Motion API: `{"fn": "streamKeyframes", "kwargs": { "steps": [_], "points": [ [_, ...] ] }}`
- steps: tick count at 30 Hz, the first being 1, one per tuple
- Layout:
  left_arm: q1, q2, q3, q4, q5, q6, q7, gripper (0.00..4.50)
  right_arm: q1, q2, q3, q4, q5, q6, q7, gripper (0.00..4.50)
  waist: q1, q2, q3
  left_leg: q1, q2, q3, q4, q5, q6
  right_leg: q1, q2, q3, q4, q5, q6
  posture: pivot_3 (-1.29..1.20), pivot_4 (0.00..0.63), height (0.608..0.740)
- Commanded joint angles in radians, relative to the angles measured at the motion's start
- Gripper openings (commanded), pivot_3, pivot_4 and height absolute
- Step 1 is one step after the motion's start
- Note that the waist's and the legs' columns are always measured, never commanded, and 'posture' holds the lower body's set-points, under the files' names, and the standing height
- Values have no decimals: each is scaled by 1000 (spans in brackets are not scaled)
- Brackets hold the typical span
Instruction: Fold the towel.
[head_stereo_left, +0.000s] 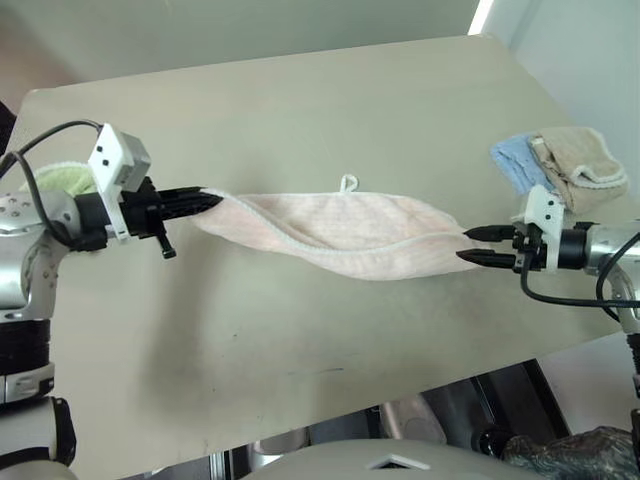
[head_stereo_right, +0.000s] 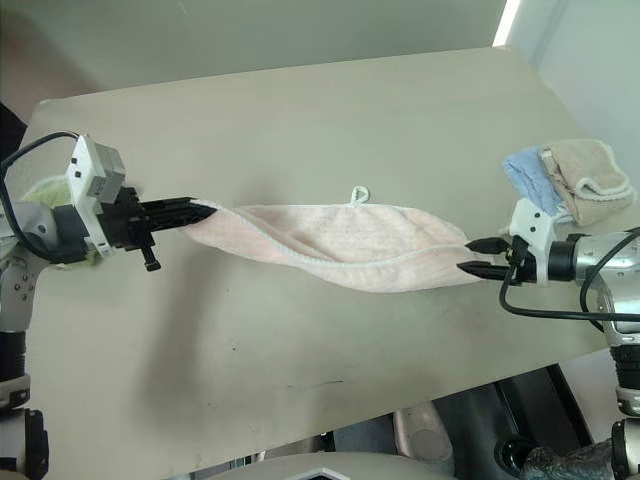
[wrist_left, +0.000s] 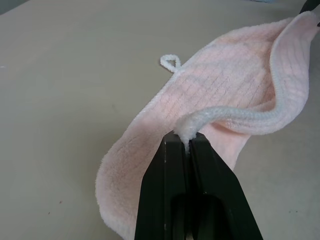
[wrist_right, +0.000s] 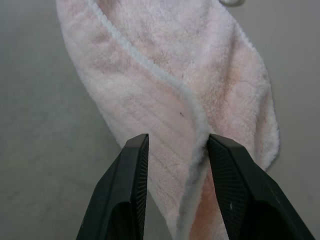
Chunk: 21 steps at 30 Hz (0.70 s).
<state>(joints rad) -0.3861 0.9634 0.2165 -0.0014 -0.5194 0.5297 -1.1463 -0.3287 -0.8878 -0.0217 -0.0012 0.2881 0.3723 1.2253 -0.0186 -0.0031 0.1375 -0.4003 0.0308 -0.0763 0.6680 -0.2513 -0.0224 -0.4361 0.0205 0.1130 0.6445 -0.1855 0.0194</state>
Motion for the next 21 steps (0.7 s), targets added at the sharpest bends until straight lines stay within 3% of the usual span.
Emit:
{"fn": "streamKeyframes", "kwargs": {
  "steps": [1,3,5,10,16,21],
  "points": [
    [-1,7,25,-34,-14,4,5,0,-14,4,-6,4,-9,-21,-25,1919,0,0,0,0,0,0,0,0,0,0,0,0,0,0,0,0,150,740],
    [2,7,26,-36,-15,6,4,0,-16,8,-7,9,-10,-21,-31,1919,0,0,0,0,0,0,0,0,0,0,0,0,0,0,0,0,150,740],
    [5,9,28,-37,-16,6,3,0,-23,10,-11,10,-3,-13,-31,1557,0,0,0,0,0,0,0,0,0,0,0,0,0,0,0,0,150,740],
    [6,11,30,-35,-13,0,3,0,-60,6,-30,17,13,-7,-29,40,0,0,0,0,0,0,0,0,0,0,0,0,0,0,0,0,150,740],
    [-118,-26,33,89,43,-81,84,0,-239,28,-68,145,-6,-63,-108,40,0,0,0,0,0,0,0,0,0,0,0,0,0,1,1,0,150,740],
    [-408,-98,45,373,162,-230,334,0,-472,56,-73,389,-93,-199,-254,40,3,0,0,0,0,-1,0,0,0,0,-1,-1,1,3,2,0,150,740]
  ]
}}
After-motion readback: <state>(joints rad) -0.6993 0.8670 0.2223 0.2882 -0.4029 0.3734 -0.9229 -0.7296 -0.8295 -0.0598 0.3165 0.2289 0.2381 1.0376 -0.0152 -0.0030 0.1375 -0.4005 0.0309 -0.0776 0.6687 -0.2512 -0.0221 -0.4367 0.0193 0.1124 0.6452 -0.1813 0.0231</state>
